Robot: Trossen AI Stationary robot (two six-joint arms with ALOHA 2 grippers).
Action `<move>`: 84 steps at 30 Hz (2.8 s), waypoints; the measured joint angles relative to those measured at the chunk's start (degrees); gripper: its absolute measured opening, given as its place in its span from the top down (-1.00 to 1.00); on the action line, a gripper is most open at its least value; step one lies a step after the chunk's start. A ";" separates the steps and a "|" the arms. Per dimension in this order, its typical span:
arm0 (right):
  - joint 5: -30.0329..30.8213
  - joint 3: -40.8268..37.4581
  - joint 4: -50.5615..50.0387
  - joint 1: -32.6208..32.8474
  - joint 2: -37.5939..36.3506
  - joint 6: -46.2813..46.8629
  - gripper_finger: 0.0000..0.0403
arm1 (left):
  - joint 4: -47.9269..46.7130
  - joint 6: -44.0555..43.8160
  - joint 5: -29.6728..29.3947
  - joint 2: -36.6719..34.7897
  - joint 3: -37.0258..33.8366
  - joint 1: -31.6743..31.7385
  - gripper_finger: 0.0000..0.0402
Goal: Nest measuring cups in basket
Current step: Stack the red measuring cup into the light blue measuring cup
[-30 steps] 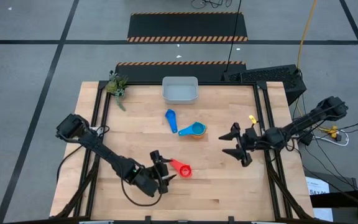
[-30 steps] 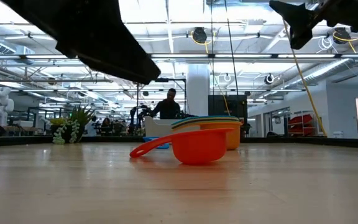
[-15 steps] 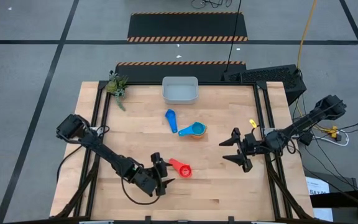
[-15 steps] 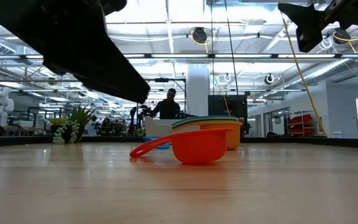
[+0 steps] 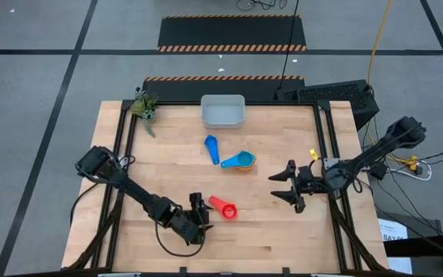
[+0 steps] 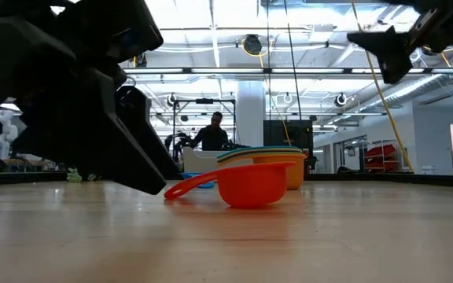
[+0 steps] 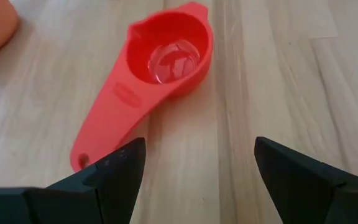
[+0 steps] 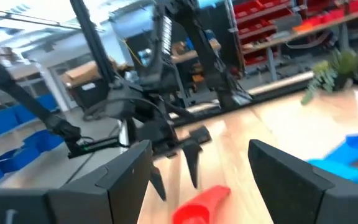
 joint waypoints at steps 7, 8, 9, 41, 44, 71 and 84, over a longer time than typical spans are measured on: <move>6.09 0.00 1.87 1.34 6.76 4.97 -0.30 | -8.86 0.85 4.24 -1.77 0.02 0.08 -0.50; 6.71 0.00 2.42 1.50 7.58 5.43 -0.30 | -11.16 0.42 4.86 -2.75 0.02 0.52 -0.50; 7.33 0.00 2.93 1.72 8.33 5.91 -0.30 | -12.67 0.56 5.05 -3.64 0.02 0.86 -0.50; 10.35 0.04 11.31 3.99 19.30 8.28 -0.30 | -7.48 13.30 9.00 -6.57 -5.57 4.77 -0.50; 10.42 0.04 11.39 3.99 19.29 8.09 -0.30 | -6.73 13.45 10.76 -6.51 -5.57 5.69 -0.50; 10.27 0.04 10.89 3.99 19.30 11.51 -0.30 | 2.98 26.93 23.74 -6.49 -8.08 14.18 -0.50; 10.61 0.04 11.01 3.99 19.30 11.05 -0.30 | 7.28 31.81 26.93 -5.65 -9.66 17.52 -0.50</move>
